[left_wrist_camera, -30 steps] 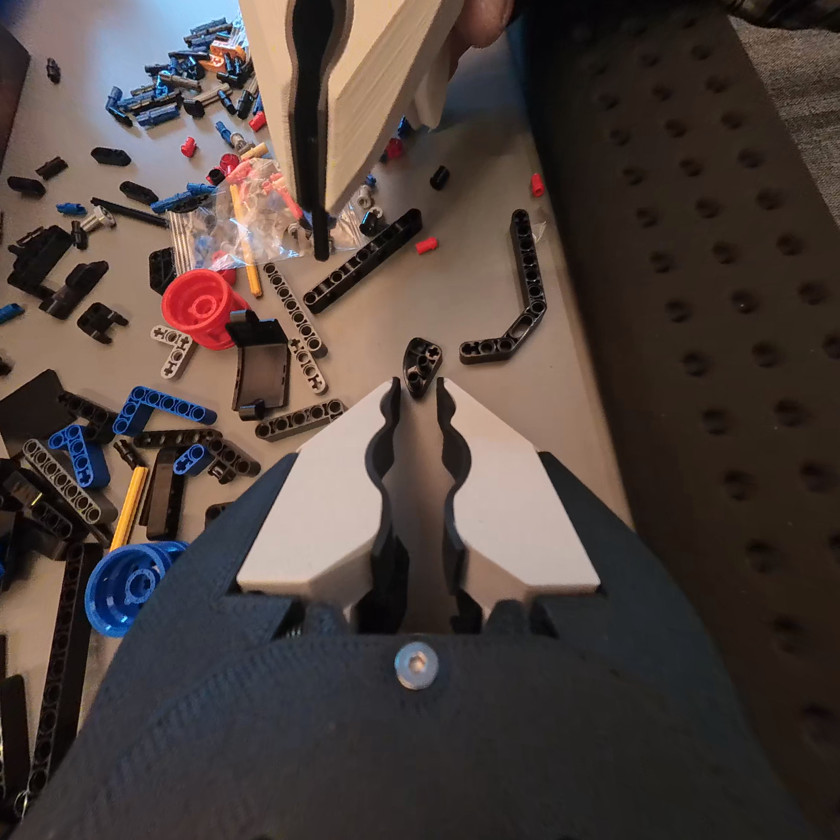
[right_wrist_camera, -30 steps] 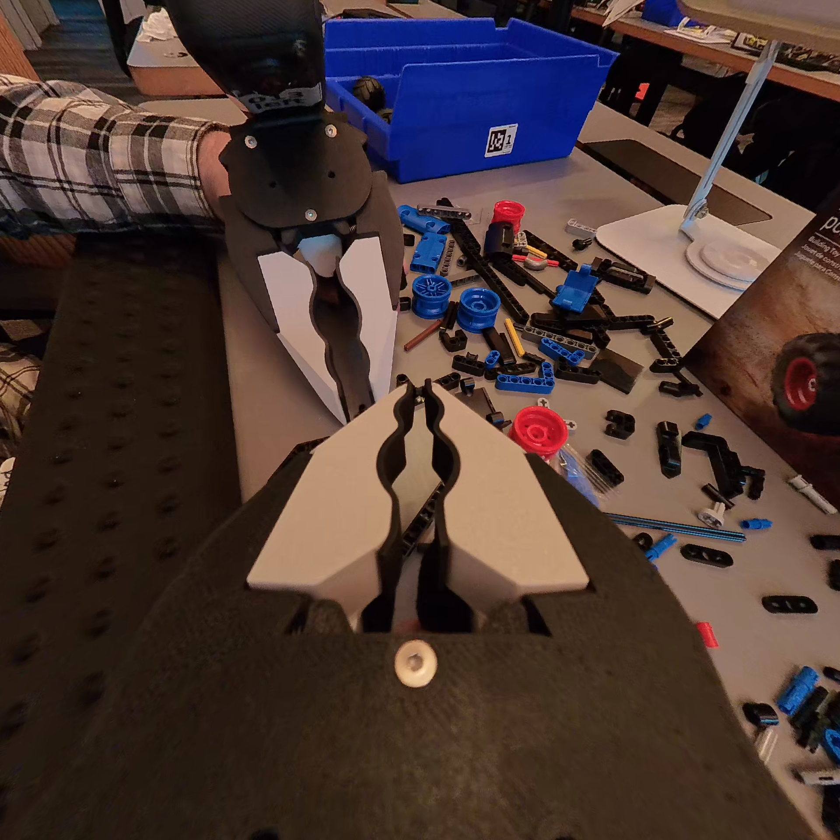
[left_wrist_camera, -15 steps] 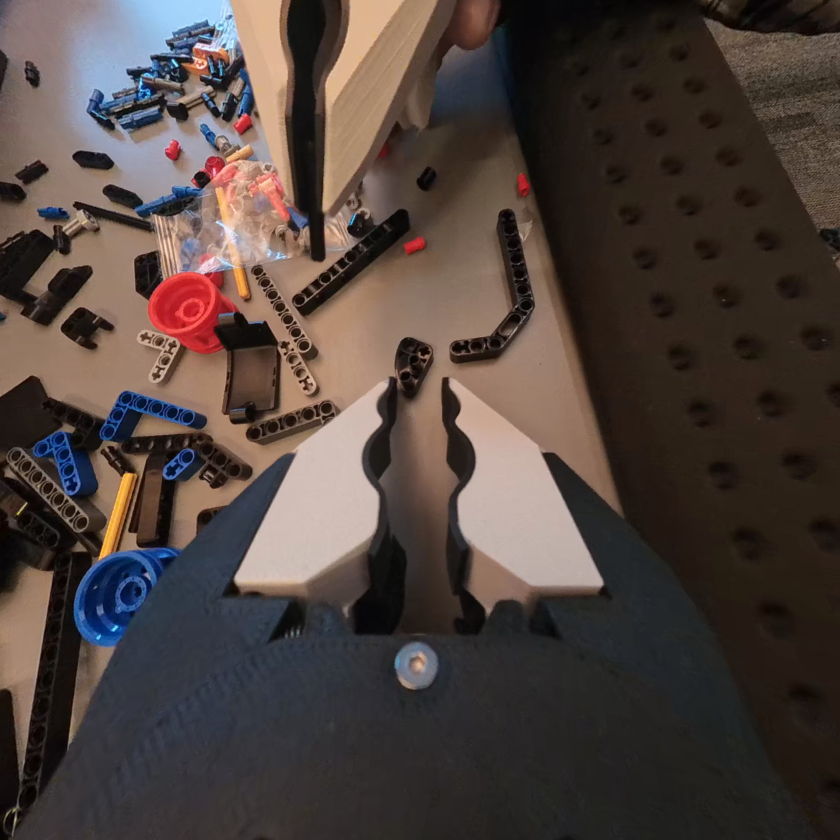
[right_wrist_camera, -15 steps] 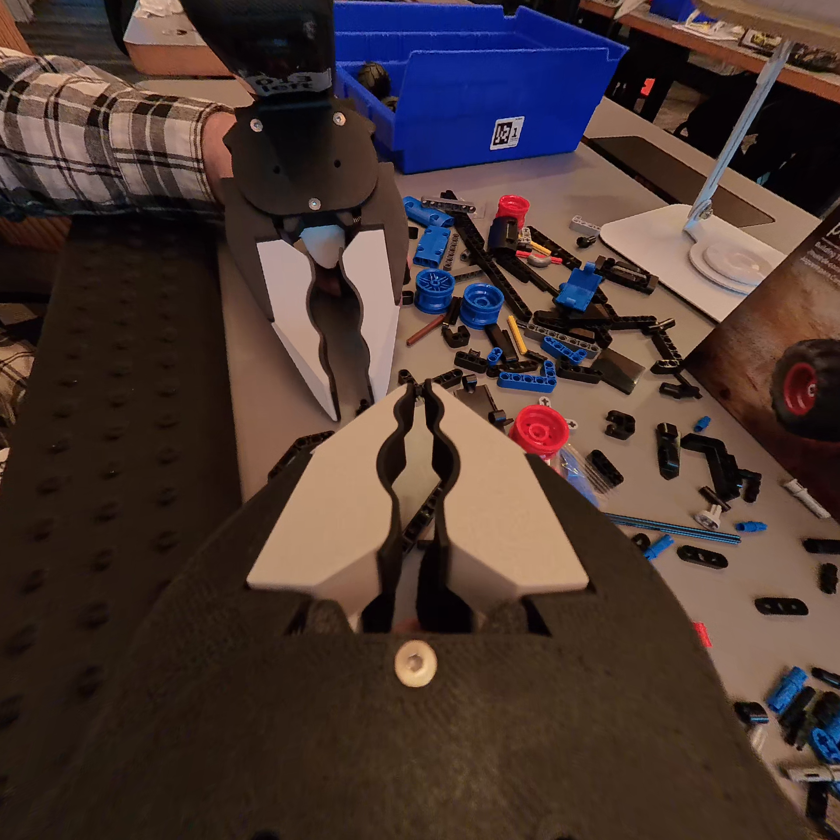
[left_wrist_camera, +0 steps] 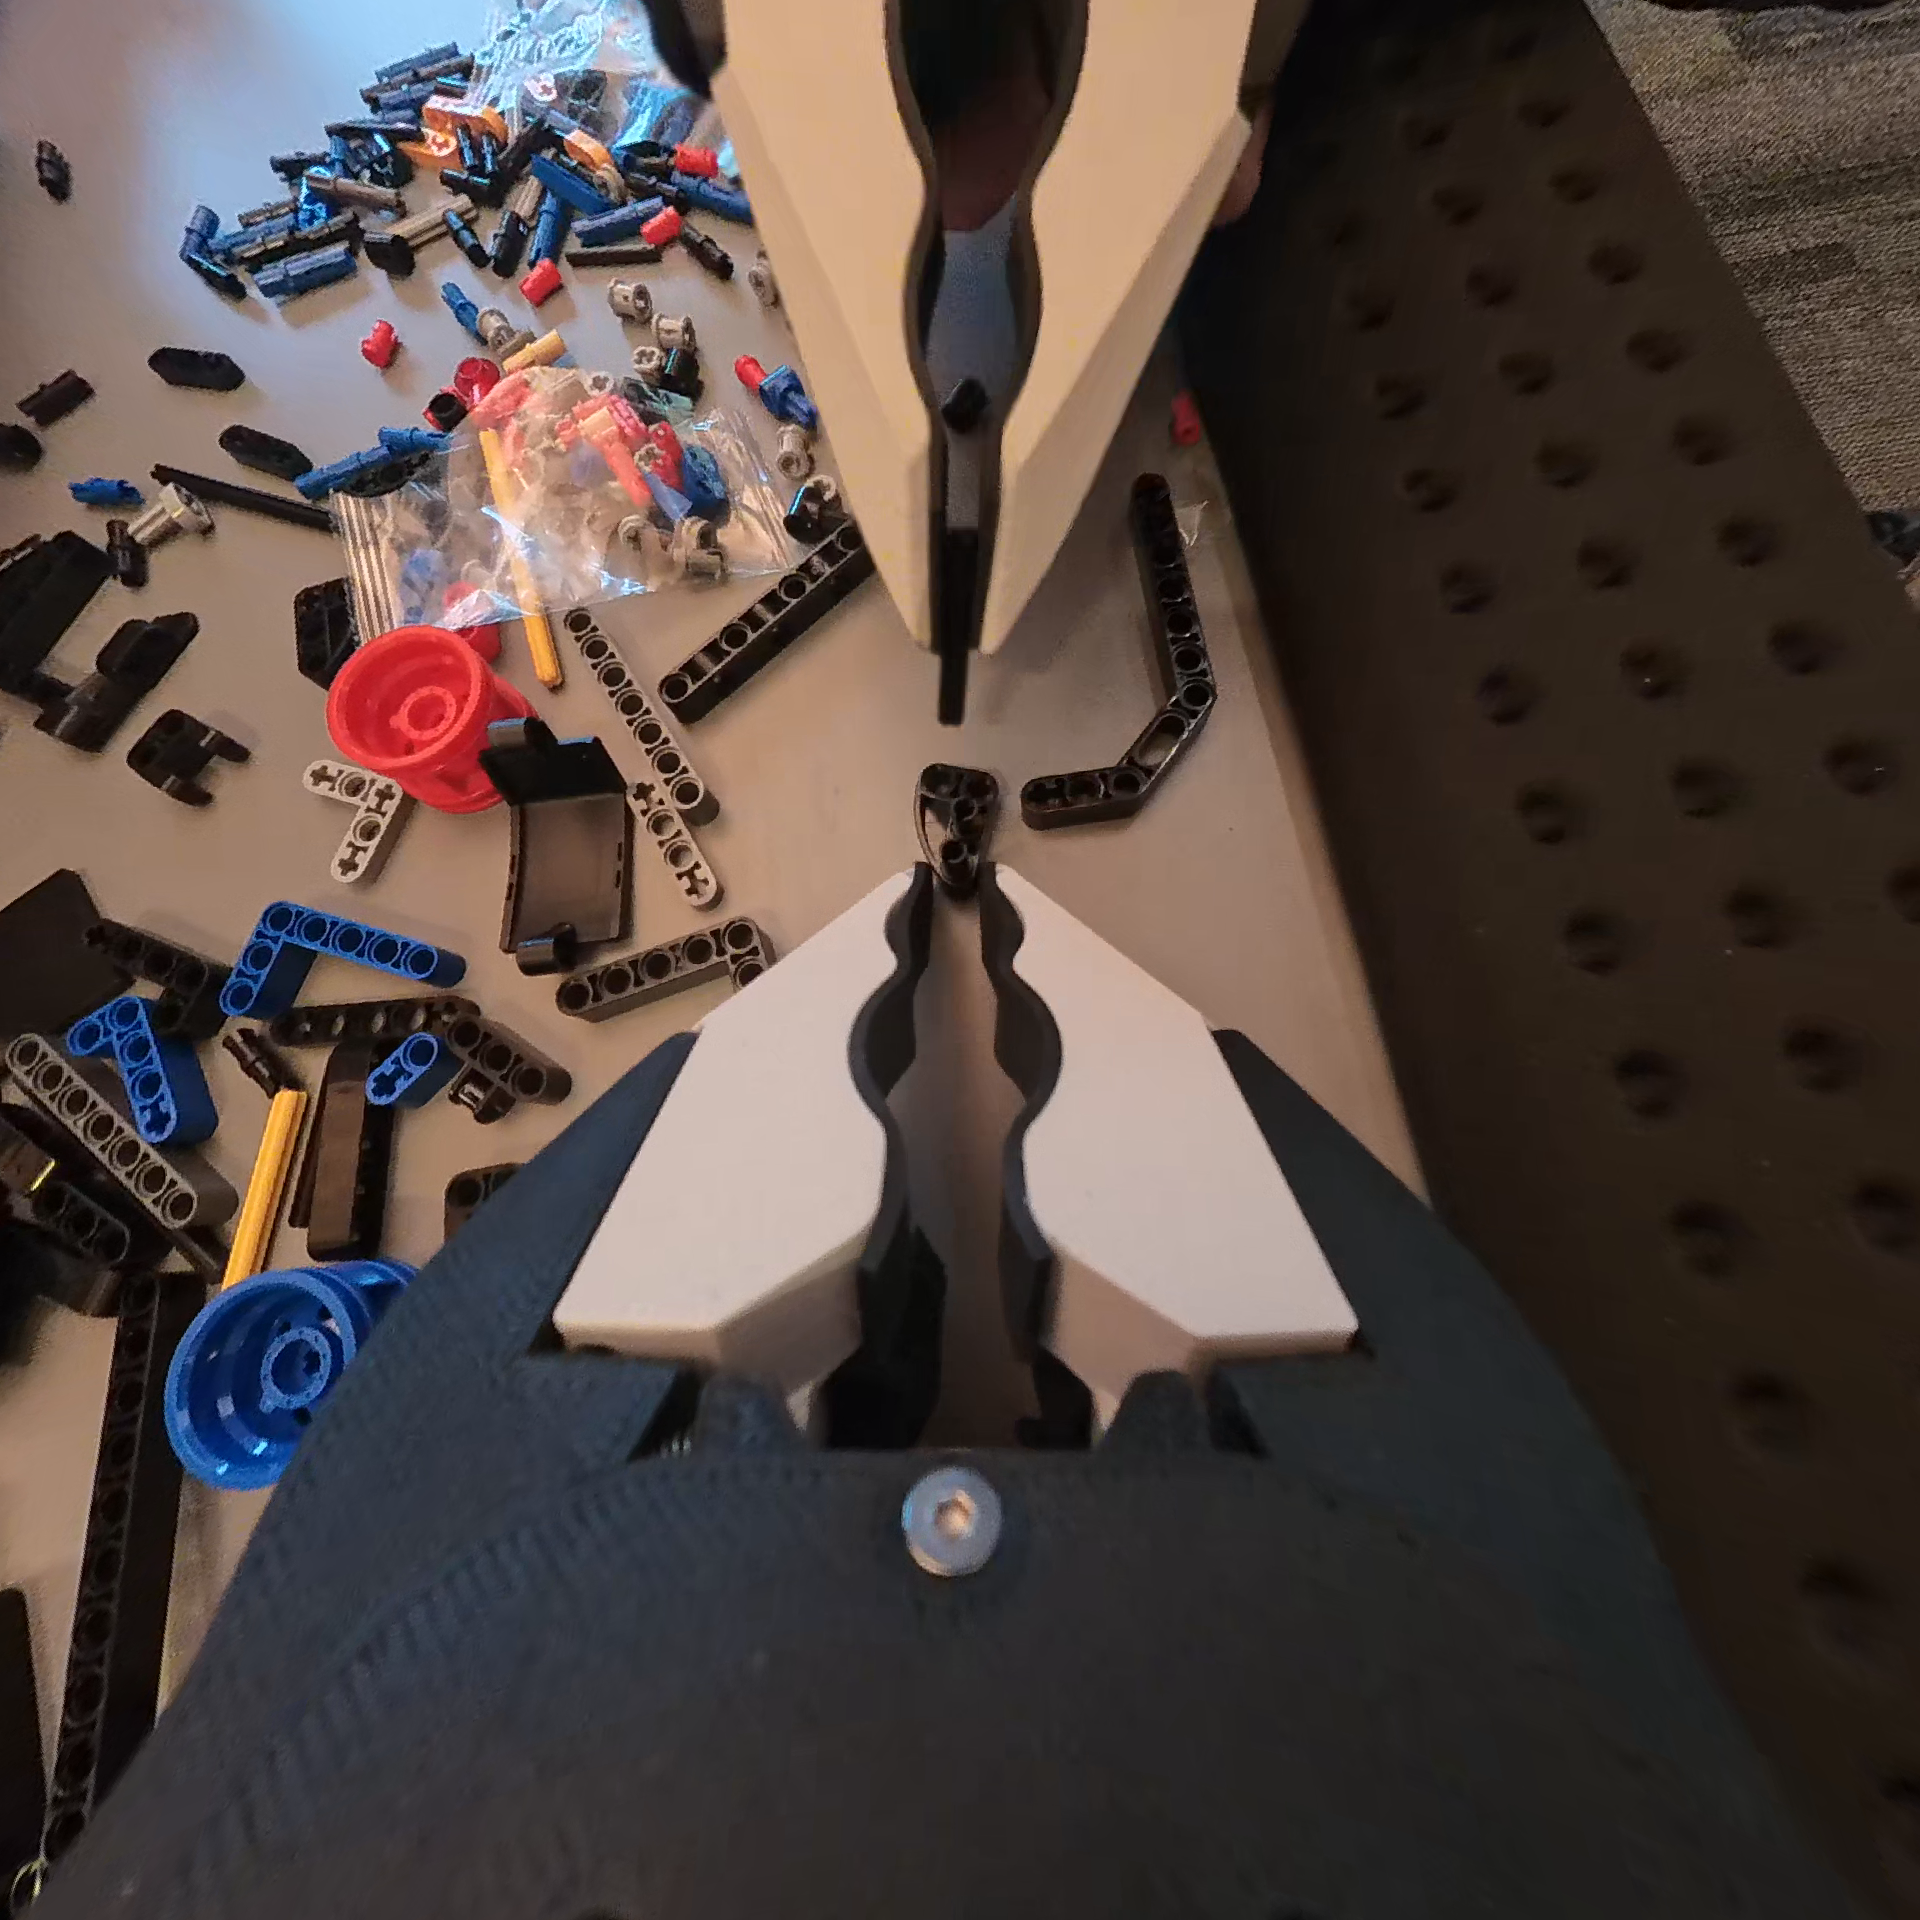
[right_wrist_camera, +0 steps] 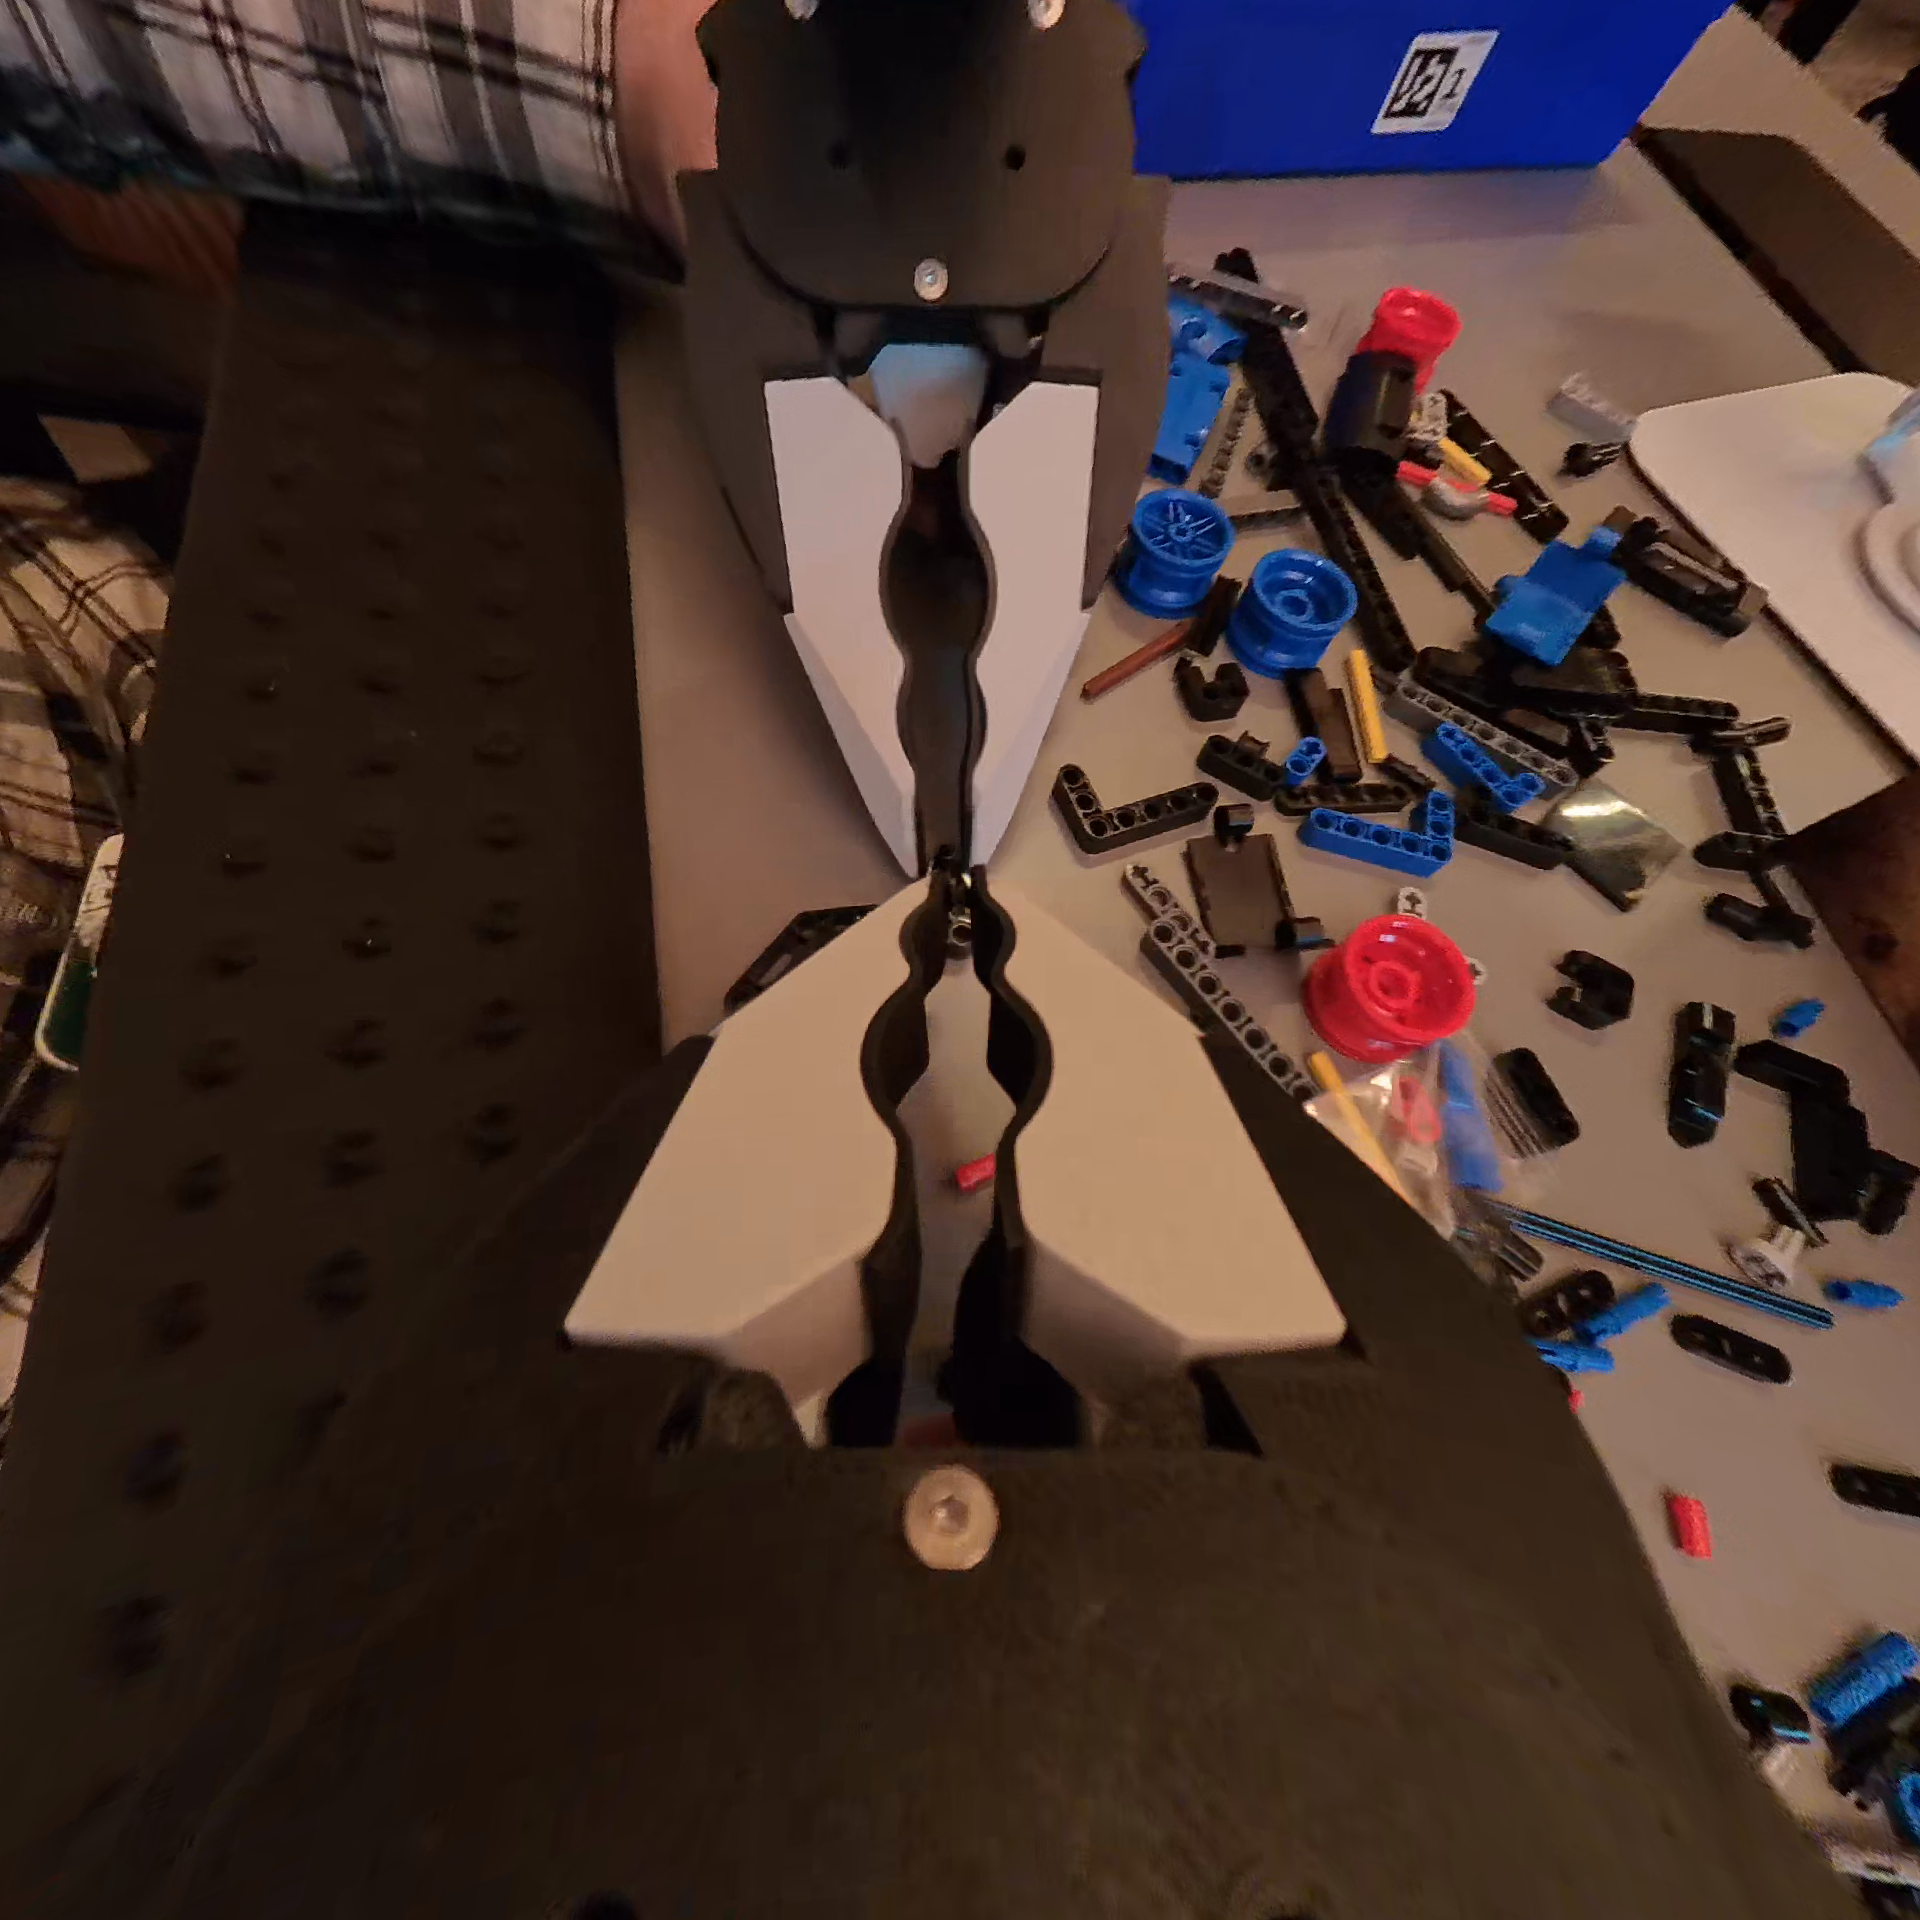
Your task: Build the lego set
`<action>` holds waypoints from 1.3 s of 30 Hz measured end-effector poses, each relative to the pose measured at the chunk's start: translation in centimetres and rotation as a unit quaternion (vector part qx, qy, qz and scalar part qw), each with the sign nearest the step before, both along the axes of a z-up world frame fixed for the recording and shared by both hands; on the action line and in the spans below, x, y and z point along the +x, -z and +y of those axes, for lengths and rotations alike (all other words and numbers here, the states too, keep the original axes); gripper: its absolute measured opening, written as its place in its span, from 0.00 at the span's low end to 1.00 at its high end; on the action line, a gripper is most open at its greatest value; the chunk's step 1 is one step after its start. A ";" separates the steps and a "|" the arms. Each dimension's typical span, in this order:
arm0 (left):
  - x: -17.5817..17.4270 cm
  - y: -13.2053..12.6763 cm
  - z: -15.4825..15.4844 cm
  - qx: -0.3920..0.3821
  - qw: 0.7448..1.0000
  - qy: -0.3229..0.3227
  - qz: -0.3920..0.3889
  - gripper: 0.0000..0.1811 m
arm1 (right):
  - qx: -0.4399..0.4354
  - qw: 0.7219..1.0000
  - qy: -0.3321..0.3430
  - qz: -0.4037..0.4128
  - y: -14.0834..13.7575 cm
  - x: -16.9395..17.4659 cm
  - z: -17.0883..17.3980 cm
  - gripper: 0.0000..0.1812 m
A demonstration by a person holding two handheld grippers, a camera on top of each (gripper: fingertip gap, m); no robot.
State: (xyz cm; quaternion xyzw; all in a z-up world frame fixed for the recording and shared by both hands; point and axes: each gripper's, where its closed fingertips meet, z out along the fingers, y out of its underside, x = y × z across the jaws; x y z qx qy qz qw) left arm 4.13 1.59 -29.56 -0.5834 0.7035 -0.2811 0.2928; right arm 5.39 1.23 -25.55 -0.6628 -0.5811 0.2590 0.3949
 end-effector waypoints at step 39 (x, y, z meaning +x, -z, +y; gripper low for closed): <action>0.1 0.0 -0.1 0.002 1.000 0.003 0.002 0.03 | -0.055 0.985 -0.087 -0.142 2.0 -0.6 -0.8 0.01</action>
